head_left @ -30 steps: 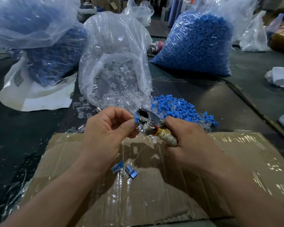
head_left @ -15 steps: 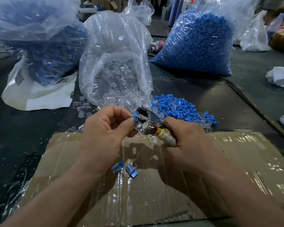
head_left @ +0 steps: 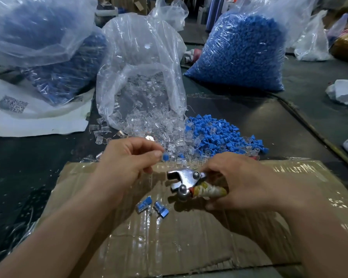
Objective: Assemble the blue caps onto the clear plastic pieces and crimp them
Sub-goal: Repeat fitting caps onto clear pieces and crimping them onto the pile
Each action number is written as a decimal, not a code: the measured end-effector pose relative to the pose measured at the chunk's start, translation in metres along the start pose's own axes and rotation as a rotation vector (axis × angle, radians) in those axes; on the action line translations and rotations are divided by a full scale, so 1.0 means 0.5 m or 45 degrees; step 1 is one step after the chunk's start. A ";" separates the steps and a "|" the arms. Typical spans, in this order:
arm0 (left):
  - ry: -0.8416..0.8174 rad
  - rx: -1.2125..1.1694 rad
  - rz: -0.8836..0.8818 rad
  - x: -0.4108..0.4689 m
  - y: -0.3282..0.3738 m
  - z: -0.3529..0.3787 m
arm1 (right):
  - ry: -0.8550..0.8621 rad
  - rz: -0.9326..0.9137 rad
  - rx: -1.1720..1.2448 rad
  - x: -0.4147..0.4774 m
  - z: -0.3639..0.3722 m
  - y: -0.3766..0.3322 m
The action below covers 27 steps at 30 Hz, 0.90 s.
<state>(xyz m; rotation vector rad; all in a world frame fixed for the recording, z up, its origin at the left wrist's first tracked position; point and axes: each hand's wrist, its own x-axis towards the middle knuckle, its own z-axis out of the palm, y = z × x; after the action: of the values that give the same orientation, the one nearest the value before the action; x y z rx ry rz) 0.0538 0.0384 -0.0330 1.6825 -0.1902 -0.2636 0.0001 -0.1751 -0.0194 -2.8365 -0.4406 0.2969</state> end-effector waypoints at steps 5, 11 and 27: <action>-0.262 -0.091 -0.102 0.000 0.004 -0.009 | -0.064 0.079 -0.020 -0.002 0.001 0.009; -0.745 0.217 0.093 -0.011 0.006 -0.008 | -0.037 0.160 -0.044 0.004 0.006 0.011; 0.353 0.771 0.375 0.016 -0.040 0.012 | 0.673 0.361 0.149 -0.003 -0.013 0.016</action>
<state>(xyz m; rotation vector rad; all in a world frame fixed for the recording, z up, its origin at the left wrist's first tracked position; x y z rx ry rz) 0.0591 0.0328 -0.0542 2.2330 -0.3281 0.2781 0.0024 -0.1841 -0.0152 -2.7072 0.0857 -0.3625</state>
